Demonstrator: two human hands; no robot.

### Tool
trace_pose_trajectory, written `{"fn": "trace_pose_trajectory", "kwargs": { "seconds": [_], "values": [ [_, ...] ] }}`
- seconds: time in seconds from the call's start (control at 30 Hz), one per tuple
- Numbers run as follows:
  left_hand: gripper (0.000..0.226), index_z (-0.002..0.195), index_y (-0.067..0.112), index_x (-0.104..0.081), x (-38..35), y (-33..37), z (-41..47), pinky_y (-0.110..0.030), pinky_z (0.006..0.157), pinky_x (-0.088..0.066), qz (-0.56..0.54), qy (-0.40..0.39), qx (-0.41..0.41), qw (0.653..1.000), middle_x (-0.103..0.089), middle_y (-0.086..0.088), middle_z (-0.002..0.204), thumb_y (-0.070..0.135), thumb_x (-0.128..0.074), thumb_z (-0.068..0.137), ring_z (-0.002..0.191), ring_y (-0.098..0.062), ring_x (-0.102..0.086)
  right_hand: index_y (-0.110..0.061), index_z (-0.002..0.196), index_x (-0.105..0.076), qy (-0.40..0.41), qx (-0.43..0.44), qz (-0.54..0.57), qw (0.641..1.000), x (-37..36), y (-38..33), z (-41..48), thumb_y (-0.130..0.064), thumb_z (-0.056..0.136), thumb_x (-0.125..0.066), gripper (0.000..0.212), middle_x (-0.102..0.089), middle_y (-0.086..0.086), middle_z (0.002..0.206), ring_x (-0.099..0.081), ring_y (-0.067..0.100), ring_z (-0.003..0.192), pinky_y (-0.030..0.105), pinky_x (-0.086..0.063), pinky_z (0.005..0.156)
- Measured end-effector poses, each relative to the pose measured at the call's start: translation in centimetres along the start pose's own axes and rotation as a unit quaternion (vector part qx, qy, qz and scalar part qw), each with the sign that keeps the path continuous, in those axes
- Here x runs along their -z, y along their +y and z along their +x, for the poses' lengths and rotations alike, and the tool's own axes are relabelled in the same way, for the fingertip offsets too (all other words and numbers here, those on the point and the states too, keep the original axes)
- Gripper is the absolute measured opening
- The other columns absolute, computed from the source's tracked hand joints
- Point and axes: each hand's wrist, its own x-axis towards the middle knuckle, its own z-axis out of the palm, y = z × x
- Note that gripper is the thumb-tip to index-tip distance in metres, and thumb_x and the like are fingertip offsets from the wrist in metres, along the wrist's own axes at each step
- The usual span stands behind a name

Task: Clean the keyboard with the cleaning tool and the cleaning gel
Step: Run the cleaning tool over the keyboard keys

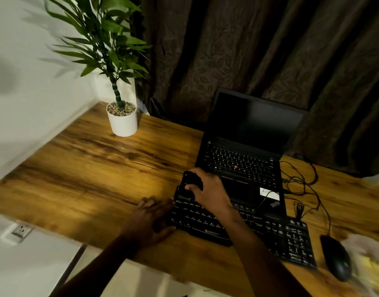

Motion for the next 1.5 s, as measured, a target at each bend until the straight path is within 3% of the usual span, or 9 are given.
{"fn": "trace_pose_trajectory", "kwargs": {
  "seconds": [0.2, 0.3, 0.43, 0.77, 0.97, 1.17, 1.27, 1.5],
  "values": [
    [0.068, 0.146, 0.035, -0.043, 0.0, 0.0, 0.0, -0.04, 0.102, -0.039, 0.004, 0.006, -0.005, 1.0, -0.042, 0.018, 0.151, 0.07, -0.047, 0.089, 0.116, -0.015, -0.053, -0.036, 0.135, -0.047, 0.025, -0.001, -0.062, 0.998, 1.8, 1.7, -1.3, -0.041, 0.09, -0.066, 0.049, -0.059, 0.004, 0.1, -0.06, 0.013, 0.075, 0.027, -0.054, 0.07],
    [0.068, 0.146, 0.036, -0.043, -0.1, 0.0, 0.0, -0.041, 0.104, -0.038, 0.003, 0.001, 0.002, 1.0, -0.042, 0.019, 0.15, 0.072, -0.047, 0.088, 0.118, -0.015, -0.053, -0.042, 0.13, -0.047, 0.024, -0.001, -0.035, 0.999, 0.7, 0.8, -0.8, -0.041, 0.089, -0.066, 0.045, -0.061, 0.003, 0.105, -0.062, 0.015, 0.089, 0.026, -0.054, 0.076],
    [0.066, 0.144, 0.035, -0.047, -0.1, 0.0, 0.0, -0.036, 0.104, -0.032, -0.004, 0.008, -0.001, 1.0, -0.044, 0.019, 0.149, 0.07, -0.049, 0.088, 0.118, -0.014, -0.054, -0.045, 0.125, -0.048, 0.014, 0.001, 0.019, 1.0, -0.7, -0.5, -0.1, -0.039, 0.088, -0.066, 0.041, -0.062, 0.003, 0.111, -0.061, 0.018, 0.101, 0.037, -0.057, 0.085],
    [0.067, 0.143, 0.032, -0.048, -0.1, -0.1, 0.1, -0.036, 0.099, -0.037, 0.0, 0.024, -0.019, 1.0, -0.043, 0.017, 0.149, 0.067, -0.053, 0.087, 0.113, -0.016, -0.057, -0.04, 0.134, -0.049, 0.031, -0.001, -0.04, 0.999, 2.3, 2.7, -1.8, -0.037, 0.089, -0.068, 0.048, -0.057, 0.002, 0.103, -0.058, 0.009, 0.074, 0.026, -0.055, 0.072],
    [0.067, 0.144, 0.035, -0.047, -0.2, -0.1, 0.1, -0.035, 0.101, -0.037, -0.008, 0.008, -0.004, 1.0, -0.041, 0.02, 0.15, 0.07, -0.052, 0.087, 0.117, -0.012, -0.054, -0.044, 0.123, -0.052, 0.013, 0.002, 0.034, 0.999, 0.3, 0.4, -0.6, -0.034, 0.089, -0.068, 0.039, -0.061, 0.0, 0.11, -0.06, 0.011, 0.098, 0.029, -0.056, 0.082],
    [0.069, 0.145, 0.033, -0.045, -0.2, -0.2, 0.1, -0.04, 0.103, -0.039, -0.006, 0.004, -0.01, 1.0, -0.039, 0.019, 0.152, 0.07, -0.049, 0.088, 0.119, -0.015, -0.054, -0.043, 0.13, -0.05, 0.04, -0.007, 0.006, 0.999, 2.0, 3.5, -2.0, -0.032, 0.089, -0.068, 0.046, -0.062, 0.002, 0.101, -0.057, 0.005, 0.065, 0.022, -0.055, 0.061],
    [0.069, 0.146, 0.034, -0.044, 0.0, -0.1, 0.1, -0.038, 0.103, -0.036, -0.007, 0.004, -0.007, 1.0, -0.039, 0.02, 0.152, 0.071, -0.049, 0.087, 0.117, -0.015, -0.055, -0.041, 0.129, -0.051, 0.06, -0.007, 0.019, 0.998, 2.5, 4.8, -2.7, -0.034, 0.088, -0.068, 0.045, -0.065, 0.003, 0.098, -0.06, 0.008, 0.064, 0.028, -0.057, 0.06],
    [0.07, 0.147, 0.034, -0.042, -0.2, -0.2, 0.0, -0.039, 0.105, -0.034, -0.005, 0.003, -0.008, 1.0, -0.039, 0.018, 0.152, 0.07, -0.05, 0.087, 0.121, -0.017, -0.054, -0.039, 0.126, -0.056, 0.047, -0.007, 0.065, 0.997, 0.8, 2.3, -1.9, -0.025, 0.088, -0.071, 0.042, -0.065, 0.002, 0.101, -0.05, -0.003, 0.056, 0.008, -0.042, 0.05]
  ]
}}
